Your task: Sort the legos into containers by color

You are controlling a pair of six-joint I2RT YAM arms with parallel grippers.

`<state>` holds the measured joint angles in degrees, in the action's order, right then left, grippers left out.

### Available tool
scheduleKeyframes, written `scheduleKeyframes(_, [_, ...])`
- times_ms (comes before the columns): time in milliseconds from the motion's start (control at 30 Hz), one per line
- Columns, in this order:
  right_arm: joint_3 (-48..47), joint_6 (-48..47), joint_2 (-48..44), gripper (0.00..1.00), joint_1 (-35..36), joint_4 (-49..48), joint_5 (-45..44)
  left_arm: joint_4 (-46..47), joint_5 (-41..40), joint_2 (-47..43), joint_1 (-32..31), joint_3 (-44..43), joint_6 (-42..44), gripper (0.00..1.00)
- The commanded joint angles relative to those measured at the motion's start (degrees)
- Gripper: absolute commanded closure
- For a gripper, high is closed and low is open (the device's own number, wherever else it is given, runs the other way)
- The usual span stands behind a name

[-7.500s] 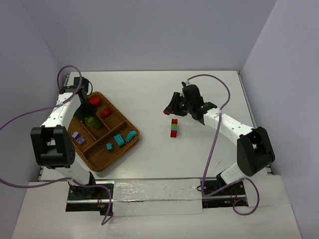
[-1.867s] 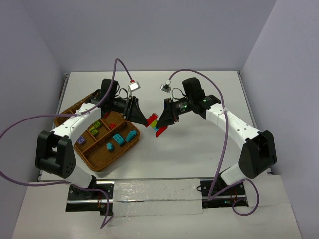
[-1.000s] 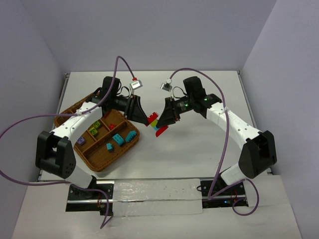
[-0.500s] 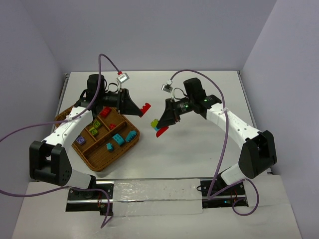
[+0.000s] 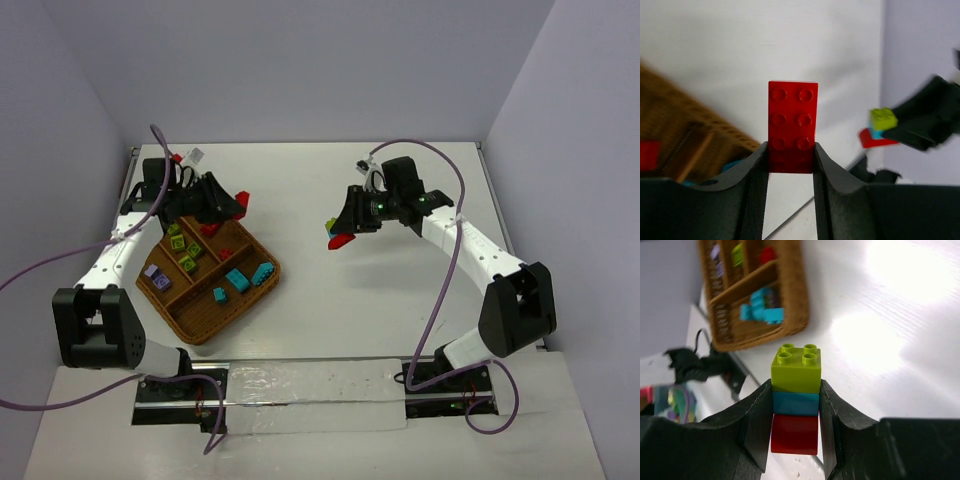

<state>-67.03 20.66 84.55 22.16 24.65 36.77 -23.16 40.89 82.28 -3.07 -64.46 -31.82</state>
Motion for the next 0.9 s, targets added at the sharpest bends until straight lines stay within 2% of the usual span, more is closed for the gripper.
scheduleKeyframes(0, [-0.7, 2.1, -3.0, 1.00, 0.1, 0.1, -11.0, -11.7, -27.2, -1.7, -0.2, -3.7, -2.7, 1.00])
scheduleKeyframes(33, [-0.9, 2.1, -2.9, 1.00, 0.1, 0.3, -11.4, -13.4, -31.5, -0.7, -0.2, -4.1, -3.1, 1.00])
scheduleKeyframes(167, [-1.3, 1.9, -2.8, 1.00, 0.1, 0.5, -11.8, -15.1, -39.5, 4.3, -0.3, -5.2, -5.0, 1.00])
scheduleKeyframes(367, [-0.8, 1.8, -3.1, 1.00, 0.1, 0.8, -12.2, -10.8, -40.6, 9.7, -0.3, -5.6, -6.2, 1.00])
scheduleKeyframes(400, [-0.7, 1.9, -3.3, 1.00, 0.1, 0.7, -12.2, -10.5, -41.4, 10.6, -0.3, -5.9, -6.3, 0.97])
scheduleKeyframes(467, [-0.7, 1.9, -3.5, 1.00, 0.1, 0.8, -12.1, -11.4, -43.3, 11.8, -0.3, -7.3, -6.7, 0.89])
scheduleKeyframes(500, [-0.7, 1.9, -3.6, 1.00, 0.1, 0.8, -12.1, -12.2, -44.1, 12.5, -0.3, -8.1, -6.9, 0.79])
scheduleKeyframes(533, [-0.6, 1.8, -3.6, 1.00, 0.1, 0.8, -12.1, -12.9, -44.7, 13.1, -0.3, -8.8, -7.1, 0.65])
scheduleKeyframes(567, [-0.6, 1.8, -3.6, 1.00, 0.1, 0.9, -12.2, -13.3, -45.1, 13.1, -0.3, -9.2, -7.2, 0.41])
scheduleKeyframes(600, [-0.6, 1.8, -3.6, 1.00, 0.1, 0.9, -12.3, -13.5, -45.3, 13.1, -0.3, -9.6, -7.3, 0.22])
scheduleKeyframes(633, [-0.6, 1.9, -3.7, 1.00, 0.1, 0.9, -12.4, -13.4, -45.2, 12.7, -0.4, -9.6, -7.4, 0.19])
scheduleKeyframes(667, [-0.6, 2.1, -3.7, 1.00, 0.1, 0.9, -12.4, -13.2, -45.0, 11.5, -0.5, -9.7, -7.3, 0.08])
scheduleKeyframes(767, [-1.0, 2.7, -3.7, 1.00, 0.1, 0.7, -12.7, -14.3, -45.1, 9.8, -2.0, -11.5, -6.2, 0.05])
scheduleKeyframes(867, [-1.9, 4.1, -3.6, 1.00, 0.1, 0.5, -13.7, -14.9, -41.7, 7.9, -3.0, -13.2, -4.8, 0.06])
